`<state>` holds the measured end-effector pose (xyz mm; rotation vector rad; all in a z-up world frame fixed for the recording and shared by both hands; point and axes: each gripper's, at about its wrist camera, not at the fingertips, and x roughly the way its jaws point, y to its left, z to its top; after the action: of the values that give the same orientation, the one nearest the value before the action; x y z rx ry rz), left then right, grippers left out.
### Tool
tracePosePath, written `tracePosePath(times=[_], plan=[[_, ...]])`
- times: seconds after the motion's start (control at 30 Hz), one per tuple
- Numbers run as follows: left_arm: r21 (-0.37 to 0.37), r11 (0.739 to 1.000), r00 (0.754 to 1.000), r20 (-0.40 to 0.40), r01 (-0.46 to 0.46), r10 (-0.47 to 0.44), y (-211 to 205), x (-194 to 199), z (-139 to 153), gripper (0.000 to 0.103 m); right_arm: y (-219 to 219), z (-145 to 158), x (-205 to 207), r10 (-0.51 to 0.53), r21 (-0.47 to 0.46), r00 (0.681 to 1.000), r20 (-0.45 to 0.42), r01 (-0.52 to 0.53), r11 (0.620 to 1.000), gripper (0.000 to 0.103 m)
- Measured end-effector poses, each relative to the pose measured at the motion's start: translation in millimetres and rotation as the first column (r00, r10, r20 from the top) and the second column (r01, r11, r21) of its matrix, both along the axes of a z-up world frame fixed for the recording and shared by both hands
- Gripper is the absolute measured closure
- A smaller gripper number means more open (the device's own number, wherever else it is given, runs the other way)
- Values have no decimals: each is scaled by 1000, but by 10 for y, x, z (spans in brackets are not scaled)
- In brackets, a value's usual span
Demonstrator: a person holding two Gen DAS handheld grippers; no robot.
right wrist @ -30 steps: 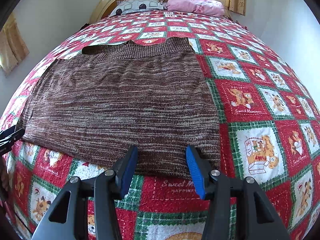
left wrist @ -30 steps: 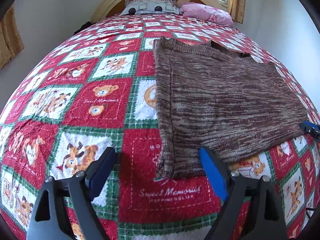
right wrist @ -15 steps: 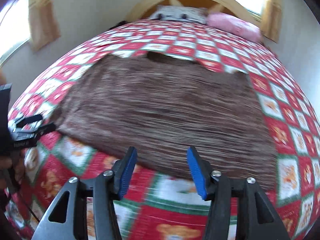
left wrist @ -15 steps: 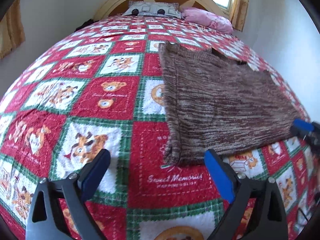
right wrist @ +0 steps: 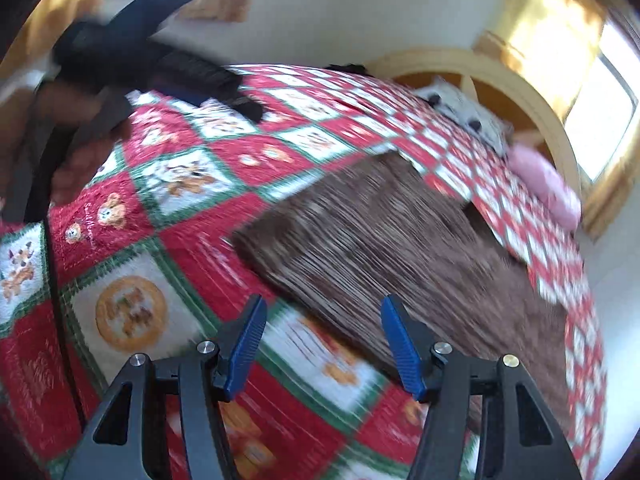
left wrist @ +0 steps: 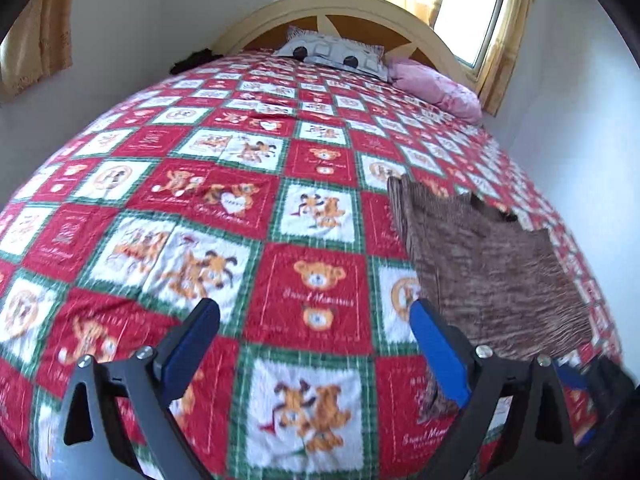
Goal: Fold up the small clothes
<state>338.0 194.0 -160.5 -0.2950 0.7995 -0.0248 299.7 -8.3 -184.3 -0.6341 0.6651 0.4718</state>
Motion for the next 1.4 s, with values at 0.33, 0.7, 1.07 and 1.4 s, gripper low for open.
tracePosePath(times=[0.33, 0.7, 1.07, 1.4], plan=[[-150, 982, 992, -26, 118, -123, -46, 506, -126, 5, 425, -246, 210, -27, -52, 999, 19, 28, 998, 52], [-170, 949, 963, -3, 265, -270, -596, 1222, -227, 5, 407, -294, 245, -24, -19, 1000, -13, 24, 1000, 88], [-321, 900, 948, -22, 295, -319, -593, 1538, -413, 91, 295, -189, 264, -3, 33, 999, -43, 4, 999, 97], [-380, 883, 959, 56, 277, -277, -588, 1397, -160, 94, -44, 83, 169, -22, 109, 1000, 6, 21, 994, 98]])
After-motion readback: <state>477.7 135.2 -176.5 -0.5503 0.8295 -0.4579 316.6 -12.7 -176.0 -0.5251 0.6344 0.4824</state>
